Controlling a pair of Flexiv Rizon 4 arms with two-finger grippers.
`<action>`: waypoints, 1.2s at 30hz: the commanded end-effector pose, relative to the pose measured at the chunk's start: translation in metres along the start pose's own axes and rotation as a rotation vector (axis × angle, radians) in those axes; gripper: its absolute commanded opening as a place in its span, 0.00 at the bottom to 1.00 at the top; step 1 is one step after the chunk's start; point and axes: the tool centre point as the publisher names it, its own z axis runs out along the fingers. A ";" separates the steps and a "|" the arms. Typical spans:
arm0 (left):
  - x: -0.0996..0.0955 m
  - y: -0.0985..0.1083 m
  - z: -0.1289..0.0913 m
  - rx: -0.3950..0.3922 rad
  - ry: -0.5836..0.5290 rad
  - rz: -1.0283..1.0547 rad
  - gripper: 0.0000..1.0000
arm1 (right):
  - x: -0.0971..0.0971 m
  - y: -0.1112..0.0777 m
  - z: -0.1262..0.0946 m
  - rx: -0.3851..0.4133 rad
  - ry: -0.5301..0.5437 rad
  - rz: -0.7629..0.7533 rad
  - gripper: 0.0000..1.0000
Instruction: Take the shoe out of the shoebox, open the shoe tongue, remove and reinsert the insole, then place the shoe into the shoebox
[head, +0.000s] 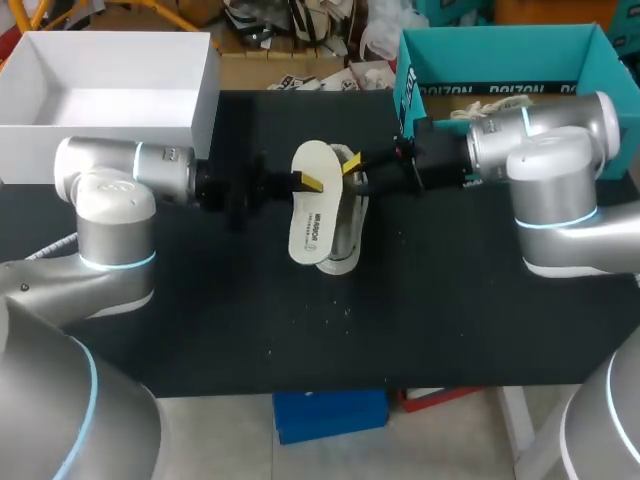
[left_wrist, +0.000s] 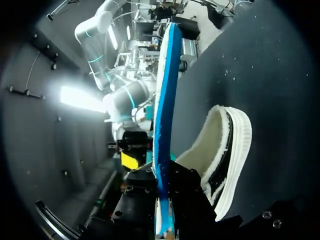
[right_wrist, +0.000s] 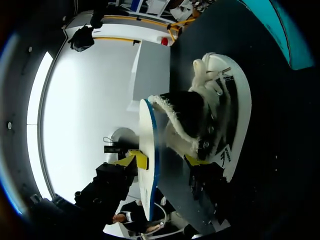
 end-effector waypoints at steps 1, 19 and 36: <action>-0.010 -0.021 -0.021 0.011 0.073 -0.018 0.00 | 0.006 -0.015 -0.027 -0.038 -0.069 0.004 1.00; 0.009 -0.094 -0.040 0.141 0.374 -0.138 0.00 | 0.014 -0.053 -0.117 -0.249 -0.341 0.005 1.00; 0.008 -0.104 -0.042 0.182 0.413 -0.131 0.00 | 0.015 -0.055 -0.122 -0.261 -0.358 0.004 1.00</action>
